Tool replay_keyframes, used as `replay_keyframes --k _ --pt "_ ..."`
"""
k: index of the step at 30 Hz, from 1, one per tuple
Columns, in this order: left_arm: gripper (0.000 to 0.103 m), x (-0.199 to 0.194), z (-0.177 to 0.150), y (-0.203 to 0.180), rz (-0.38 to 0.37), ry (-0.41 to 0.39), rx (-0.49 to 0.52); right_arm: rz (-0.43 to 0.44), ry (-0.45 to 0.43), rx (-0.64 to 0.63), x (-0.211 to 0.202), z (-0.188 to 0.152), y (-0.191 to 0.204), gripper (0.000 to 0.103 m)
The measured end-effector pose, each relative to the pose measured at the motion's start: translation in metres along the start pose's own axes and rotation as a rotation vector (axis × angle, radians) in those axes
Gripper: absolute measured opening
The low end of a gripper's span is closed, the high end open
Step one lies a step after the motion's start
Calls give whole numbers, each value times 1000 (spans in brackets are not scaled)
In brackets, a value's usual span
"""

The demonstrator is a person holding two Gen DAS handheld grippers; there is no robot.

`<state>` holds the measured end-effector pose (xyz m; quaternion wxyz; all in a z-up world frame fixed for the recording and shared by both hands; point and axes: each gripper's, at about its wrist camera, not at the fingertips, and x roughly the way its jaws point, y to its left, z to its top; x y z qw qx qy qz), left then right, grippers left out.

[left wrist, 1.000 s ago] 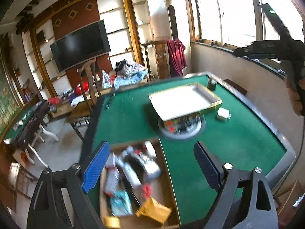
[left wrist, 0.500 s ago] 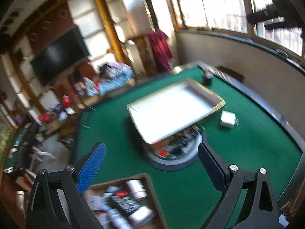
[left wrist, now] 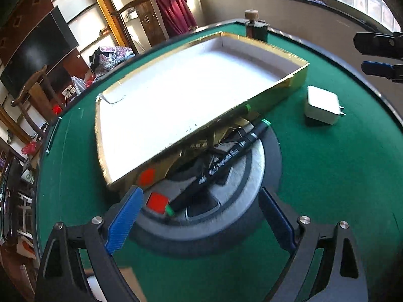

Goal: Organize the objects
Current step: 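Move both grippers back over the tray and remaining items, then grasp the black marker with the left gripper while the right gripper grasps the white charger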

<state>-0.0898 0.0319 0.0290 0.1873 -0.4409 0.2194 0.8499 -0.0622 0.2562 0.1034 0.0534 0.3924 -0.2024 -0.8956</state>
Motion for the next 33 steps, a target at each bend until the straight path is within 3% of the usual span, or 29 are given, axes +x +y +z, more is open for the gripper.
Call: replay_keyframes --k 8,10,12,14,15,24,27,29,32,33 --pt "91 31 11 -10 -86 44 19 -9 -11 65 19 5 -37 103" --pt "77 31 13 -12 -146 53 -8 -16 -5 81 22 6 -43 103" --pt "48 27 13 -14 -189 64 -22 -19 4 97 26 5 -49 103" --pt "35 20 10 -21 -179 69 -10 -2 26 124 31 3 -55 103" --pt "32 17 8 -24 -183 74 -7 5 36 138 34 2 -58 103" --pt "34 14 5 -45 -178 46 -23 11 83 130 51 -3 -60 103" --pt "47 13 4 -56 -116 11 -8 -16 92 106 57 -5 -60 103" --pt "49 11 1 -58 -90 -6 -16 -23 105 96 62 -7 -59 103" --pt "48 12 -1 -50 -125 6 -79 -16 109 86 64 -8 -57 103" --pt "40 11 -3 -48 -140 10 -100 -18 109 83 65 -8 -57 103"
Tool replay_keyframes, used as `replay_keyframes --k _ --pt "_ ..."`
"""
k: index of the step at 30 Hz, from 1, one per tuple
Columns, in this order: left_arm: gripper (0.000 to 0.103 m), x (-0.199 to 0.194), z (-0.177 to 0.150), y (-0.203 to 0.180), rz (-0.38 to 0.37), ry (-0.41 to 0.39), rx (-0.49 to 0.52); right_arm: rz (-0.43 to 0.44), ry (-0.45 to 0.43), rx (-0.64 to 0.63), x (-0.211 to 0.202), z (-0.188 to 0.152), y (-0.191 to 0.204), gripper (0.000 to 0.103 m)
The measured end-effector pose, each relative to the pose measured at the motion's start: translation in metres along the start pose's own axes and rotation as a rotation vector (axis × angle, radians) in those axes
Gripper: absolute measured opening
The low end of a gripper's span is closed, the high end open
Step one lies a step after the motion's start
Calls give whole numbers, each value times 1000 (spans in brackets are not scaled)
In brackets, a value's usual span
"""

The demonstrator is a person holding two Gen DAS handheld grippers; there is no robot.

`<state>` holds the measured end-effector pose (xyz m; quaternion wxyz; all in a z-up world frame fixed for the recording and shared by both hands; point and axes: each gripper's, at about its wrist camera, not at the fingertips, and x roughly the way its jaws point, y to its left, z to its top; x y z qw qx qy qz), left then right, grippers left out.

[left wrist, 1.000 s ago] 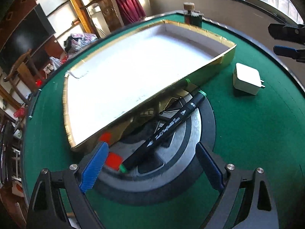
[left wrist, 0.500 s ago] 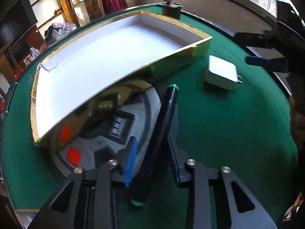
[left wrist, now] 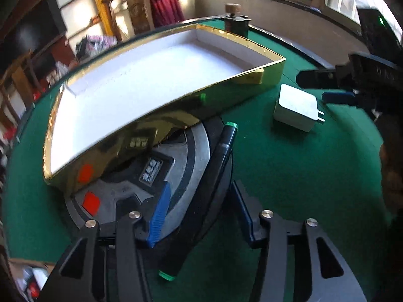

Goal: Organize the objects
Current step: 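Grasp the black marker with the left gripper while the right gripper grasps the white charger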

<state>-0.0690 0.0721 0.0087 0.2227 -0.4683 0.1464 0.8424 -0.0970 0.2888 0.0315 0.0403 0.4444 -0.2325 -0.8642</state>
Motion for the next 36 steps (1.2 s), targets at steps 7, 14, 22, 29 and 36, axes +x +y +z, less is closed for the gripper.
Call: replay_keyframes --k 7,14,22,29,36 --pt "14 -15 -20 -7 -43 10 -17 -78 -25 -119 2 -5 17 103" --pt "14 -22 -35 2 -69 29 -109 -173 -34 -289 14 -19 44 102" --pt "14 -23 -36 -4 -22 15 -124 -237 23 -393 32 -25 56 97" --pt "14 -26 -40 -15 48 2 -104 -280 -1 -421 28 -28 59 74" --pt "14 -51 -60 -7 52 -23 -153 -274 -27 -413 21 -34 62 63"
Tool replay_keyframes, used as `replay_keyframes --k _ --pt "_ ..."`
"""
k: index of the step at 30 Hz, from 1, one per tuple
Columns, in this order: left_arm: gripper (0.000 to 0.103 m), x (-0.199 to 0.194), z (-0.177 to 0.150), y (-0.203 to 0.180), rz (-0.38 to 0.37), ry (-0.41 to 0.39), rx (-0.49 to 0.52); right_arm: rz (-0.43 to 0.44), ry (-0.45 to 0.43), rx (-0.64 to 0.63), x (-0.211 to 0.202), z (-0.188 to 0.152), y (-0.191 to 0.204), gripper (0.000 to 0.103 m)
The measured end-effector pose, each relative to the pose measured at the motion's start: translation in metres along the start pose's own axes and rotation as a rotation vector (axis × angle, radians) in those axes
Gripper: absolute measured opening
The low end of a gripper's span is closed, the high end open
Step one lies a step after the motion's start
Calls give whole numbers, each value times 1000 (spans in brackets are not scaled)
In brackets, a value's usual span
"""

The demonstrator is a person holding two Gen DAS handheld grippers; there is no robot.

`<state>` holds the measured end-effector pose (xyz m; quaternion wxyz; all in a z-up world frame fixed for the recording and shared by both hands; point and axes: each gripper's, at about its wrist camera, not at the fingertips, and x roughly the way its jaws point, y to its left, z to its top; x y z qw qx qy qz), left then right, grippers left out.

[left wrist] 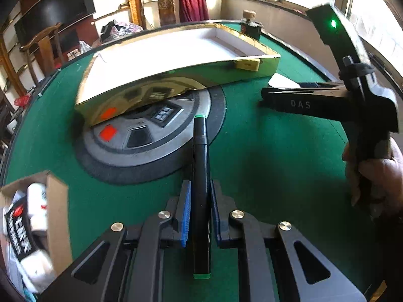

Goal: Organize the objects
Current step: 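Grasp the black marker with the left gripper while the right gripper grasps the white charger, then carry the black marker and white charger into the cardboard box and release both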

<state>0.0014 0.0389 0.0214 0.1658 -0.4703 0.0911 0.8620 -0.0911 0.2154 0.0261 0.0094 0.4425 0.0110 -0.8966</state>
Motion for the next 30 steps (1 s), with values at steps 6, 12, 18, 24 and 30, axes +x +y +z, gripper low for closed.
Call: replay_keyframes --k 6,12,18,24,30 --pt "14 -41 -21 23 -5 -54 -72 92 2 60 -6 -1 -1 63" --pt "14 -95 -49 53 -6 -152 -160 150 7 52 -11 -10 13 63" --pt "14 -146 -88 110 34 -213 -288 189 22 16 -27 -22 39 63" --pt "15 -174 -127 165 131 -239 -400 286 -1 27 -63 -36 73 64" --pt "15 -178 -157 199 153 -242 -499 419 8 -16 -92 -39 129 64"
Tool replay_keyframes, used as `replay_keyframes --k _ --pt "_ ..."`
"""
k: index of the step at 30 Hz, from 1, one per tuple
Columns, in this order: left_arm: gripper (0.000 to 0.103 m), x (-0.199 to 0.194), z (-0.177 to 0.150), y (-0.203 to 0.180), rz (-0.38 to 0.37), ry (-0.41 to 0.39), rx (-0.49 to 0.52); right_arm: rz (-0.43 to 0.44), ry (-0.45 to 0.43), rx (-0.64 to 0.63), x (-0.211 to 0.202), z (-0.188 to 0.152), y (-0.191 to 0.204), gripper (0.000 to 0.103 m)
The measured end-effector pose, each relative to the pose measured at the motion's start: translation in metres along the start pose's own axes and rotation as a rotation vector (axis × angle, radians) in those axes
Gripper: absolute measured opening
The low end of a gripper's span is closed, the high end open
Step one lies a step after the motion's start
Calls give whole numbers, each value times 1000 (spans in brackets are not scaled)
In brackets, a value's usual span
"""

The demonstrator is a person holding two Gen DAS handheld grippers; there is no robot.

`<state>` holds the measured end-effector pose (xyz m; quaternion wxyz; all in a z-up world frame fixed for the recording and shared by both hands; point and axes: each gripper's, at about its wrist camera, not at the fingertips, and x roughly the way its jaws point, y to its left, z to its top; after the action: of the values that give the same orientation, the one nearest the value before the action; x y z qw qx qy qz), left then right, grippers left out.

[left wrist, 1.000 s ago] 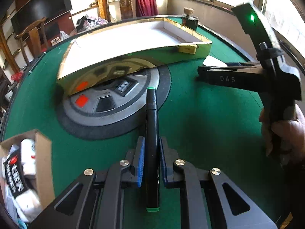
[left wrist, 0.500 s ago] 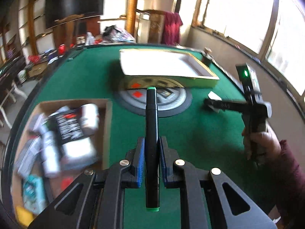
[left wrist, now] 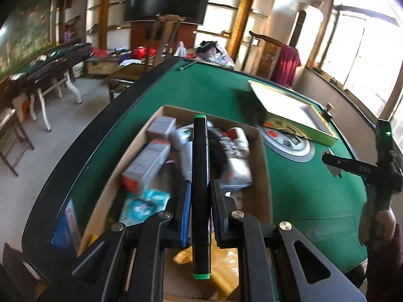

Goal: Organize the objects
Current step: 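Carry the black marker and white charger into the cardboard box and release both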

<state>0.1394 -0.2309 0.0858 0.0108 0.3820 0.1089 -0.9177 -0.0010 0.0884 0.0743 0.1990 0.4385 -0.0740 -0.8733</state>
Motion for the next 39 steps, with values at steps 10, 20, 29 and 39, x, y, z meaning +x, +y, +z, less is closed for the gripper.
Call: replay_keyframes --k 10,20,29,39 --pt "15 24 -8 24 -4 51 -11 192 91 -124 22 -17 122 64" --pt "14 50 -9 37 -22 104 -35 218 199 -228 76 -43 198 64" --pt "14 59 -7 33 -36 119 -25 152 200 -285 88 -62 203 64" --pt "15 64 -2 29 -25 127 -7 115 160 -328 86 -67 209 63"
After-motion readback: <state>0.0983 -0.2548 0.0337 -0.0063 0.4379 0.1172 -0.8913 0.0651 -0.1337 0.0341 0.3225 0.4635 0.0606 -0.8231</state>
